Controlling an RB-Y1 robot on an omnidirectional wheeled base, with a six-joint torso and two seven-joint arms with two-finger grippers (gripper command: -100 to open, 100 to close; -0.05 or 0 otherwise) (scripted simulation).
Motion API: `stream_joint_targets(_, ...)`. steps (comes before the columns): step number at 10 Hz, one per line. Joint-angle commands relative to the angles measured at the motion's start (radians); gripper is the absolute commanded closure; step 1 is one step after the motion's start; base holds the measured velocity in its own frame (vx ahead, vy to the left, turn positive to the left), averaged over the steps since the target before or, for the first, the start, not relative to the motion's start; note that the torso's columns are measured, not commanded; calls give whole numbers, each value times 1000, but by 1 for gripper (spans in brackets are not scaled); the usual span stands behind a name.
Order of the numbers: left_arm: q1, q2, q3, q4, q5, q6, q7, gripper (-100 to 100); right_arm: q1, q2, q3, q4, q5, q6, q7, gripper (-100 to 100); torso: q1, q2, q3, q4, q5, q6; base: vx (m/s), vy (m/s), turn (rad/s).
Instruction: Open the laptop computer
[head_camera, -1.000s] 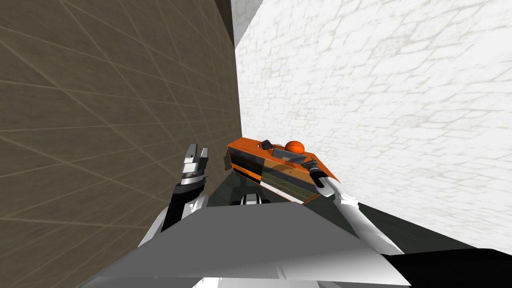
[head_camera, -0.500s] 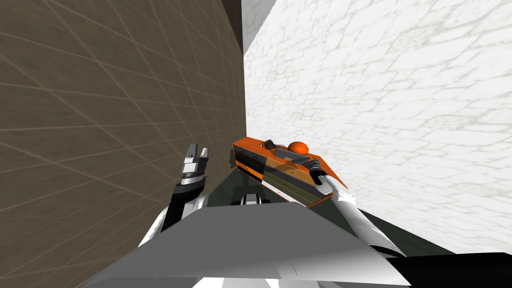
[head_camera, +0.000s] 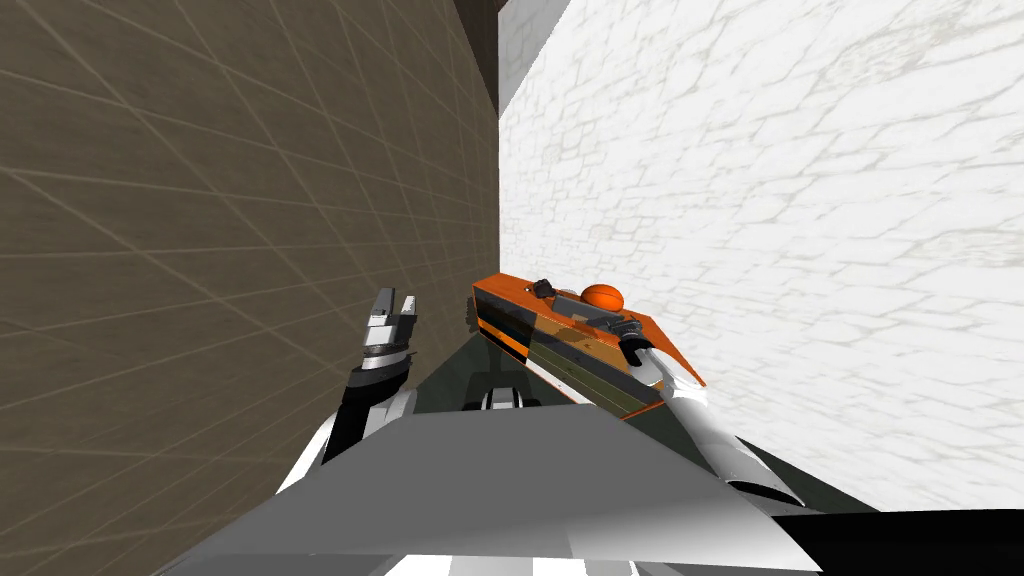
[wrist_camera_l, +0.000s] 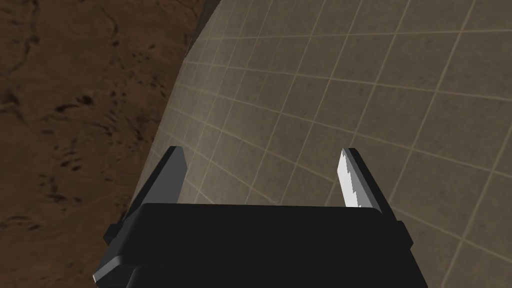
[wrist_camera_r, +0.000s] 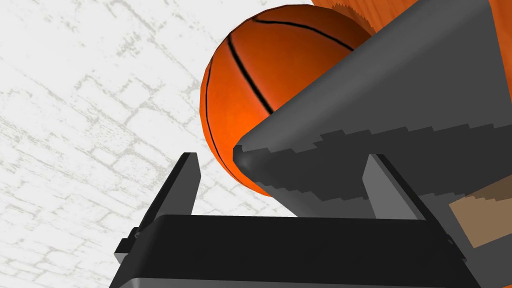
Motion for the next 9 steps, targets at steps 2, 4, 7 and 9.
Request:
stream_joint_targets(2,1,0,0,0,0,0,0,0,34,1,0,-35,-2,-65,-2,100,4,-5,-3,-2,1,0,121,83,-327)
stream_joint_targets(4,0,0,0,0,0,0,0,0,57,4,-2,-57,-2,-110,-3,100,-1,0,-1,0,0,-2,121,54,-211)
stream_joint_targets(7,0,0,0,0,0,0,0,0,60,11,-9,-63,1,-119,-2,-100,-2,5,2,1,0,-2,93,75,-123)
stream_joint_targets(9,0,0,0,0,0,0,0,0,55,16,-12,-65,3,-109,-2,-100,3,3,1,1,1,-1,68,152,2)
